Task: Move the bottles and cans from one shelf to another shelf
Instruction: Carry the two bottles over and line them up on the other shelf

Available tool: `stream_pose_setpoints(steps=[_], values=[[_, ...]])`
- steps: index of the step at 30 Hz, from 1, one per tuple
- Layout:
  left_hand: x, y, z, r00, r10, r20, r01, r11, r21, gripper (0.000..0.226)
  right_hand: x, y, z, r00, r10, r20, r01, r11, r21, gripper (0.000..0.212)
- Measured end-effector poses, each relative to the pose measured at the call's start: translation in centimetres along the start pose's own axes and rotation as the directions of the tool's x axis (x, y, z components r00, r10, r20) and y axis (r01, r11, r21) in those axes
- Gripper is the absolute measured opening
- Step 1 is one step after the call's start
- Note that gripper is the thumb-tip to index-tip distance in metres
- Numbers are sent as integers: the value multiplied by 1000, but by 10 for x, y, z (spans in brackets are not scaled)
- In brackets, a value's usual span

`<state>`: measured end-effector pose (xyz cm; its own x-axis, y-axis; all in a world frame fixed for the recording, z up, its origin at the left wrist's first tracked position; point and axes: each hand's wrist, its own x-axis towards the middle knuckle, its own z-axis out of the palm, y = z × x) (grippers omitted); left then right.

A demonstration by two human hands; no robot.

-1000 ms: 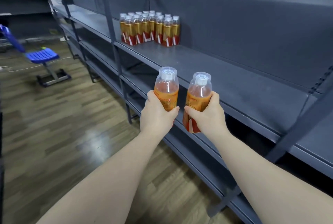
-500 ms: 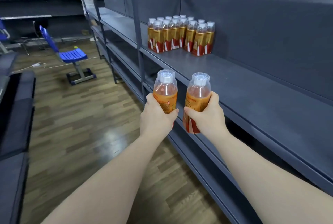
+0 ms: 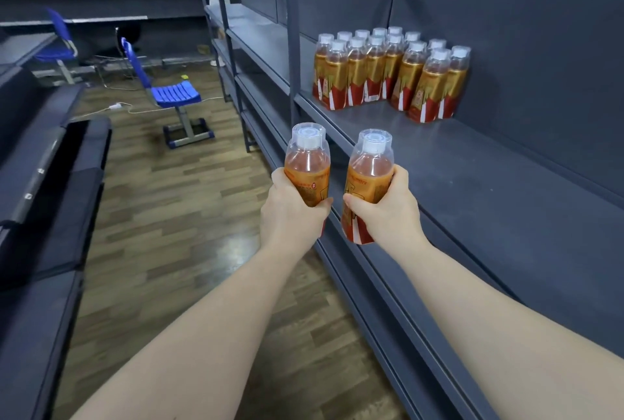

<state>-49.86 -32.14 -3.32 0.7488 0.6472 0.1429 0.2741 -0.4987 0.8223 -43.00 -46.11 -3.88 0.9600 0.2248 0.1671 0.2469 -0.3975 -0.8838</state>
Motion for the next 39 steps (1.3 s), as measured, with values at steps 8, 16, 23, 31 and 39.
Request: stream_pose_setpoints(steps=[8, 16, 23, 31, 39], values=[[93, -11, 6, 999, 26, 26, -26, 999, -22, 58, 73, -7, 47, 999, 8, -31, -9, 1000, -9, 68], [181, -17, 15, 987, 128, 100, -125, 992, -35, 64, 139, -23, 76, 988, 57, -143, -57, 998, 4, 73], [233, -9, 42, 973, 173, 152, -169, 985, -40, 62, 188, -17, 81, 969, 86, -233, -86, 996, 10, 74], [287, 16, 89, 965, 209, 160, -206, 978, -37, 64, 257, 5, 71, 956, 78, -283, -71, 997, 36, 77], [328, 52, 145, 941, 254, 222, -254, 967, -31, 69, 319, 34, 41, 936, 99, -338, -90, 995, 44, 84]])
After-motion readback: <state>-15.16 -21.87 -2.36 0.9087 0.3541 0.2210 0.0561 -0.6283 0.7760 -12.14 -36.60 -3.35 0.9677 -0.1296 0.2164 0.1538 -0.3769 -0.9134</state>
